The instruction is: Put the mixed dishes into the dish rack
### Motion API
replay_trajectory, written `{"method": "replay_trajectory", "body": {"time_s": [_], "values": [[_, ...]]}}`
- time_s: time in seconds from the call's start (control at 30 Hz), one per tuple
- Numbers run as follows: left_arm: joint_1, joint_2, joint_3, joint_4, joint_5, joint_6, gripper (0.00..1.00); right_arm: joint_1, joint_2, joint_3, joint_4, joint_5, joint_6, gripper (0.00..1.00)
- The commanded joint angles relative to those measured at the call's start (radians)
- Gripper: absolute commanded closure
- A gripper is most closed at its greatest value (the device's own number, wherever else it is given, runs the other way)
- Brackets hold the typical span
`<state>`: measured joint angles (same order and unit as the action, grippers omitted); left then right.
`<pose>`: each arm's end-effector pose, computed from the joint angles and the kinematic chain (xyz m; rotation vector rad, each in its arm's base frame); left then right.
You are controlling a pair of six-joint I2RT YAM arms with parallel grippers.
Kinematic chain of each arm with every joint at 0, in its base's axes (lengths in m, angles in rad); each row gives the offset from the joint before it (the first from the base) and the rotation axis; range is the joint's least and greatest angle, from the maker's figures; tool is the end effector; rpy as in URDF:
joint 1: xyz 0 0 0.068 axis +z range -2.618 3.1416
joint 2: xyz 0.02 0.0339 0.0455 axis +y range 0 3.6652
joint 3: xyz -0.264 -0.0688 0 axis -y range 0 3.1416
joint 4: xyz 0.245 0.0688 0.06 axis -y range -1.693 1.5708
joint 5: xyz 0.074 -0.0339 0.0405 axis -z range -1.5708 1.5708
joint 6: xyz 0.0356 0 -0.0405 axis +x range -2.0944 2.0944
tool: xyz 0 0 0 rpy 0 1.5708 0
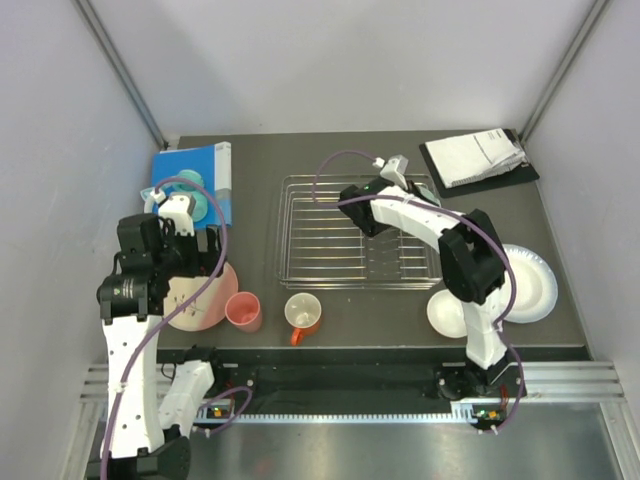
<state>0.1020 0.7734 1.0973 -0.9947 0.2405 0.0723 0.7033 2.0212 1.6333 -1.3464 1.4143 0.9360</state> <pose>0.1295 0.0047 0.3653 0.0966 2.2224 -0.1740 0.3061 0.2134 0.2356 0.0879 1.8923 -1.2153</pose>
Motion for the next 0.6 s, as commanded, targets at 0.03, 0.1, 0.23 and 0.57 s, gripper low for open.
{"method": "replay_trajectory", "body": {"time_s": [0.03, 0.1, 0.23, 0.57], "values": [[0.002, -0.005, -0.001, 0.05, 0.013, -0.005, 0.01, -0.047, 0.025, 0.097, -0.068, 0.195, 0.012, 1.0], [0.002, -0.006, -0.001, 0.05, 0.014, -0.003, 0.01, -0.047, 0.054, 0.115, -0.071, 0.196, 0.012, 1.0], [0.002, -0.01, -0.001, 0.048, 0.006, 0.001, 0.01, -0.031, 0.102, 0.14, -0.072, 0.193, 0.012, 1.0], [0.004, -0.011, 0.001, 0.047, -0.007, 0.012, 0.01, -0.013, 0.159, 0.181, -0.073, 0.12, 0.004, 0.85]]}}
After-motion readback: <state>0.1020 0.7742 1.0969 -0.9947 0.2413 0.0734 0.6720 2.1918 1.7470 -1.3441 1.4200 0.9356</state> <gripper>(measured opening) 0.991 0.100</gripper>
